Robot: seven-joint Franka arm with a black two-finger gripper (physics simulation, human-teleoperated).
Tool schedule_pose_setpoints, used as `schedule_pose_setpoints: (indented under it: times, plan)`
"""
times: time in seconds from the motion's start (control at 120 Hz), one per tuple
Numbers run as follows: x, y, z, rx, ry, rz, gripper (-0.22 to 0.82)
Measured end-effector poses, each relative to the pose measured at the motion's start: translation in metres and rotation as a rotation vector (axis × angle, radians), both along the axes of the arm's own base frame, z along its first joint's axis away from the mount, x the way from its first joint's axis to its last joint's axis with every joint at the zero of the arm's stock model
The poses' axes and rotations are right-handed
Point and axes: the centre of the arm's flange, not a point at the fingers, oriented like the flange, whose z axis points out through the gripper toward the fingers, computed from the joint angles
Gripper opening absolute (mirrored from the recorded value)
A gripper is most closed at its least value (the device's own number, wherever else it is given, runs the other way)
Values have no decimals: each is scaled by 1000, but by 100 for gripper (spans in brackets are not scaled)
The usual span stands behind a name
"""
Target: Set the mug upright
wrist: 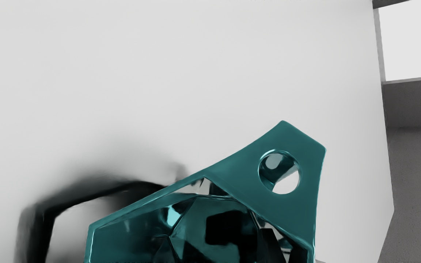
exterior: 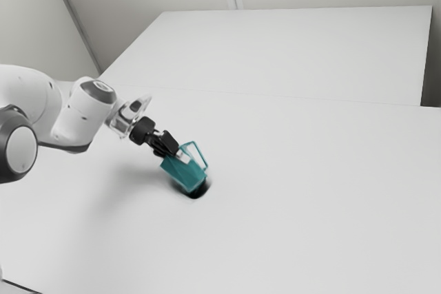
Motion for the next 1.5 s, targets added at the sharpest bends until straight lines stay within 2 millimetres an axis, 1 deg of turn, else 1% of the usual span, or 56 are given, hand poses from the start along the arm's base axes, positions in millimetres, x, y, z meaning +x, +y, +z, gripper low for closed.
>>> schedule_pose_setpoints:
  times: [0.133,0.233,0.308,0.433,0.475,0.608,0.65,0.7,0.833,0.933,1.033,1.15,1.283,1.5]
  plan:
    - [0,-5,16,-9,-31,-11,-18]
    - [0,-5,43,4,-73,-31,-18]
    - [-3,-5,63,55,-93,-74,-18]
    - [0,-1,86,198,-104,-150,-18]
    - [2,-6,85,245,-102,-173,-18]
    - [13,-50,80,422,-141,-279,-18]
    - [17,-60,80,491,-164,-310,-18]
    - [21,-67,80,567,-189,-335,-18]
    - [34,-75,77,703,-256,-330,-18]
    - [40,-93,73,777,-309,-333,-18]
    - [43,-112,62,836,-344,-339,-18]
    - [48,-121,50,898,-371,-330,-18]
    - [53,-130,42,929,-389,-304,-18]
    - [54,-136,38,943,-391,-252,-18]
